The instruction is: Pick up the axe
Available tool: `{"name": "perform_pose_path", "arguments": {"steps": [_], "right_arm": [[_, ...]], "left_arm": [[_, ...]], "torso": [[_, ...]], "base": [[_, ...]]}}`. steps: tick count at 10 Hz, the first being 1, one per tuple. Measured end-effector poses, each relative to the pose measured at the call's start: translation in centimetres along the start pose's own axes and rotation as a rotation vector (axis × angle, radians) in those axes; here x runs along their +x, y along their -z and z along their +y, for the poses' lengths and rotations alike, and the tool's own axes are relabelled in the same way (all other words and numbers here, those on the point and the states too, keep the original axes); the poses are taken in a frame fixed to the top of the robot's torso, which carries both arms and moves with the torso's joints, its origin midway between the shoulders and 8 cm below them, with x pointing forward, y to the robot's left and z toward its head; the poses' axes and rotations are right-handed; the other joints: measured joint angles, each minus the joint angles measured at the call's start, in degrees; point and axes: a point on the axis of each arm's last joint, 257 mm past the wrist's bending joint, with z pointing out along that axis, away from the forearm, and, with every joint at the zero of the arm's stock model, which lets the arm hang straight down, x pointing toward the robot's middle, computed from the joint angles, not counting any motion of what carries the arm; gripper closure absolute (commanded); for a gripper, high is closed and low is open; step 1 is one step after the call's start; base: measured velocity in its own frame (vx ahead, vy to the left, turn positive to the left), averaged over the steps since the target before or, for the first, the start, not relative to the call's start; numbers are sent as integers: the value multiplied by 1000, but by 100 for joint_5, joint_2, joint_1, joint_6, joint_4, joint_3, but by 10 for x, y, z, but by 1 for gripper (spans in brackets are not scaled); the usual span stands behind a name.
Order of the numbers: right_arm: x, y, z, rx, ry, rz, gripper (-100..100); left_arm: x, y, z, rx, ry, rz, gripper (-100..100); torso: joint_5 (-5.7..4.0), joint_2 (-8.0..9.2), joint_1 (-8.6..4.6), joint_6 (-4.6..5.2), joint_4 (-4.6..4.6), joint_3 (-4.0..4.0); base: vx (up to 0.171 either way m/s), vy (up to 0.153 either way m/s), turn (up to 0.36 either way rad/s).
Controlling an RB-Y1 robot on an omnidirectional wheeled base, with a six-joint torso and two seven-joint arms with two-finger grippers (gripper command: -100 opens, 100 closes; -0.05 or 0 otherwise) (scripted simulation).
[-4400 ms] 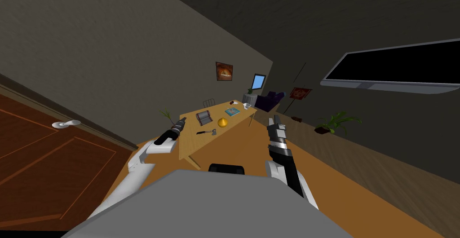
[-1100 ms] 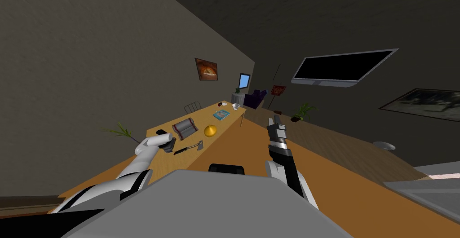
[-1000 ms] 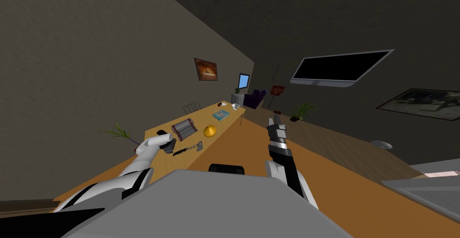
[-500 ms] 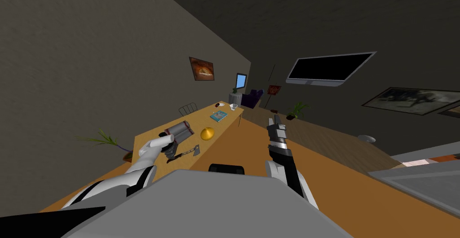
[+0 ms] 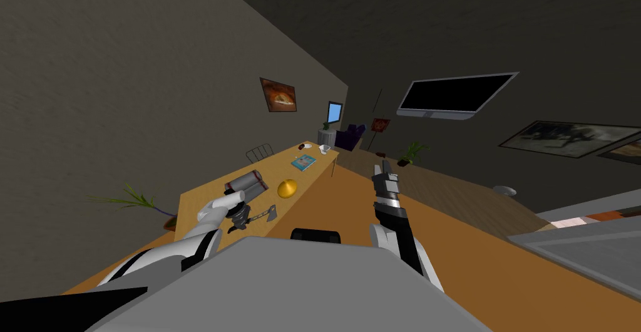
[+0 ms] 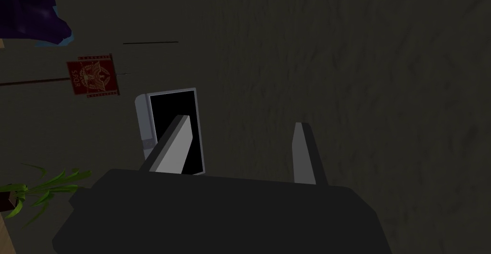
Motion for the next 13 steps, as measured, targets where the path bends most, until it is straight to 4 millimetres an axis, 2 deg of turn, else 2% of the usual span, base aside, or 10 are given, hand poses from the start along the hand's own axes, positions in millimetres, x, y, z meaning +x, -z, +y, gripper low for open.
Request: {"name": "perform_pose_path", "arguments": {"steps": [1, 5, 6, 10, 11, 12, 13], "right_arm": [[0, 0, 0, 0, 0, 0, 0], [0, 0, 0, 0, 0, 0, 0], [0, 0, 0, 0, 0, 0, 0], [0, 0, 0, 0, 0, 0, 0], [0, 0, 0, 0, 0, 0, 0], [0, 0, 0, 0, 0, 0, 0], [0, 0, 0, 0, 0, 0, 0]], "left_arm": [[0, 0, 0, 1, 0, 0, -100], [13, -22, 16, -1, -3, 1, -100], [13, -22, 16, 1, -3, 1, 100], [15, -23, 17, -5, -3, 4, 100], [15, -23, 17, -4, -3, 4, 0], [15, -23, 17, -4, -3, 4, 100], [9, -16, 11, 0, 0, 2, 100]], "torso": [[0, 5, -1, 0, 1, 3], [4, 0, 16, 0, 0, 0], [2, 4, 7, 0, 1, 2], [6, -7, 19, 1, -3, -5], [8, -9, 22, 2, -4, -7], [9, -10, 24, 2, -5, -8], [3, -3, 15, 2, -2, -3]], "base": [[16, 32, 9], [20, 41, 3], [0, 0, 0], [0, 0, 0], [0, 0, 0], [-29, -35, -17], [-21, -63, -4]]}}
